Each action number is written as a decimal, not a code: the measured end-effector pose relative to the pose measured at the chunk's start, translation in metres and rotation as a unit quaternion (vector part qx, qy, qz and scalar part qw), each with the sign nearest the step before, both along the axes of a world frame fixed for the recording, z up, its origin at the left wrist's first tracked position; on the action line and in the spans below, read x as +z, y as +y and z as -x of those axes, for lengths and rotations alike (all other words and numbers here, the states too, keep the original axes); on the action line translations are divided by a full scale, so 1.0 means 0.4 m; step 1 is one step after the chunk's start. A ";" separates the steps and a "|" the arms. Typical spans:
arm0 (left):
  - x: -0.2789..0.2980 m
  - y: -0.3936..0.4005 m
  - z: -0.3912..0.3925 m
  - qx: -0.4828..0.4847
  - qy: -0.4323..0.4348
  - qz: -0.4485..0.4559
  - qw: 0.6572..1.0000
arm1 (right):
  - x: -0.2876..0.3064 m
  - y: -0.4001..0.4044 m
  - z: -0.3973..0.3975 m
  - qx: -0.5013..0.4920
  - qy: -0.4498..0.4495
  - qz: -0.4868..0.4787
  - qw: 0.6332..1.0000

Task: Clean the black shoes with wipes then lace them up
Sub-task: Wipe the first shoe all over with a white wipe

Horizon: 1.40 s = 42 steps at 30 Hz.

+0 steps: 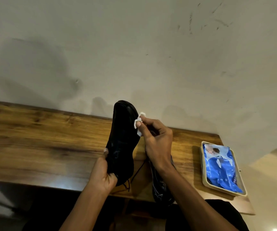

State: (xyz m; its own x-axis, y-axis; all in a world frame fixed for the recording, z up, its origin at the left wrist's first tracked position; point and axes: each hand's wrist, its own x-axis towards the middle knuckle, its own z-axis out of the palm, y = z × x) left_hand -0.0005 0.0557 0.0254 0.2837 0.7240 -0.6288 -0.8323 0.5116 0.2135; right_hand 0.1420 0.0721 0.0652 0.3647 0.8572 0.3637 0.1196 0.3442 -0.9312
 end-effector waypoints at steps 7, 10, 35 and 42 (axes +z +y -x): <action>0.015 0.003 -0.004 -0.016 0.018 0.010 1.000 | 0.048 0.056 0.000 -0.026 -0.145 -0.102 0.984; 0.011 0.008 0.007 -0.019 0.020 0.013 1.000 | 0.023 0.062 -0.009 -0.037 -0.208 -0.109 0.971; 0.012 0.027 0.036 0.017 0.024 0.029 0.999 | -0.053 0.051 0.032 0.015 -0.118 -0.022 0.993; -0.008 0.041 0.060 0.030 -0.004 0.030 0.999 | -0.199 0.003 0.046 0.071 -0.240 0.011 0.968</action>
State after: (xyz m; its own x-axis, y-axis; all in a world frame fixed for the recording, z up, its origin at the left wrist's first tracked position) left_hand -0.0245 0.0723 0.0223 0.2459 0.7010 -0.6694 -0.8639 0.4717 0.1765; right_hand 0.1237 0.0734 -0.0144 0.0356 0.8957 0.4433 0.4926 0.3702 -0.7876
